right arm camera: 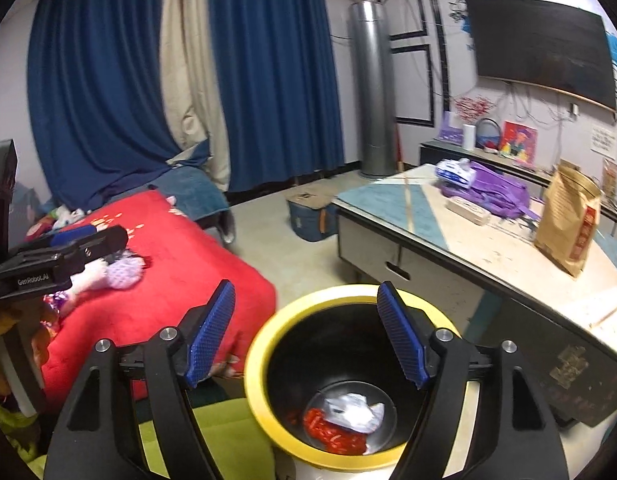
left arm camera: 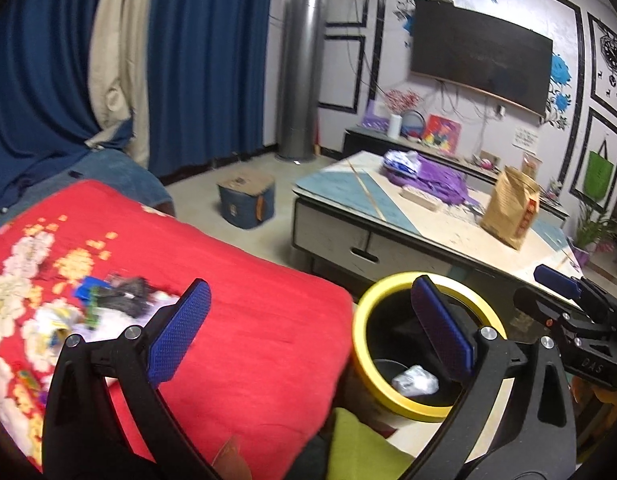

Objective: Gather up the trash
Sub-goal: 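Move both tools back over the remaining wrappers on the bed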

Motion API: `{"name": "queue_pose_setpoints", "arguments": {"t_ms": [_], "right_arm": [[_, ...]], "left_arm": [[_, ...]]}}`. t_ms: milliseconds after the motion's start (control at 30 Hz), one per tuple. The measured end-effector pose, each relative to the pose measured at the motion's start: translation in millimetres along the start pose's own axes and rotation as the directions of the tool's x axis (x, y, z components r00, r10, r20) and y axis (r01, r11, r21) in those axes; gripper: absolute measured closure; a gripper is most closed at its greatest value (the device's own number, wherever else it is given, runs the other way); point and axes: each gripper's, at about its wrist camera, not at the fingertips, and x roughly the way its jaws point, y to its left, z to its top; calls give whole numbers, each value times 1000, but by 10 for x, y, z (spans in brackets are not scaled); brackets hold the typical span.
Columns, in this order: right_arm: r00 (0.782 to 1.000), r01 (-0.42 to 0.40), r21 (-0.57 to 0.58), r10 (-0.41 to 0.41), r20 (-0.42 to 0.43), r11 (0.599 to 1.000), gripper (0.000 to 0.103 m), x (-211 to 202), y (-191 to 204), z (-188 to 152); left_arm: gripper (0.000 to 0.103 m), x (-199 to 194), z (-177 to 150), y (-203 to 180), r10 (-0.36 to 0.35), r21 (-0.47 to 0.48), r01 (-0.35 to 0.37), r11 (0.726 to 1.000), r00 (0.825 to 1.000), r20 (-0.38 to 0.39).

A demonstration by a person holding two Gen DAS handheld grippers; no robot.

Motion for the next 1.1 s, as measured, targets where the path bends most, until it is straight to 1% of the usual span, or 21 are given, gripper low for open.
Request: {"name": "queue_pose_setpoints", "arguments": {"t_ms": [100,467,533,600,667,867,1000,1100], "right_arm": [[1000,-29,-31,29,4,999,32,27,158,79],[990,-141,-91,141,-5,986,31,141,684,231],[986,-168,-102,168,-11,980,30,174,796,262],[982,-188,-110,187,-18,976,26,202,870,275],[977,-212,-122,210,-28,970,26,240,984,292],[963,-269,-166,265,-48,949,26,333,1280,301],[952,-307,-183,300,-64,934,26,404,1489,303],[942,-336,-195,326,-84,921,26,485,1651,301]], "left_arm": [[11,-137,12,98,33,2,-33,999,999,33],[11,-357,8,423,102,-44,-99,994,992,72],[11,-388,6,499,120,-56,-116,992,990,76],[11,-418,-2,575,139,-68,-134,989,987,77],[11,-450,-10,683,158,-88,-151,985,984,77],[11,-538,-25,1012,219,-162,-204,965,973,75],[11,-620,-29,1269,257,-217,-237,947,964,71],[11,-678,-43,1500,288,-264,-264,928,956,59]]}}
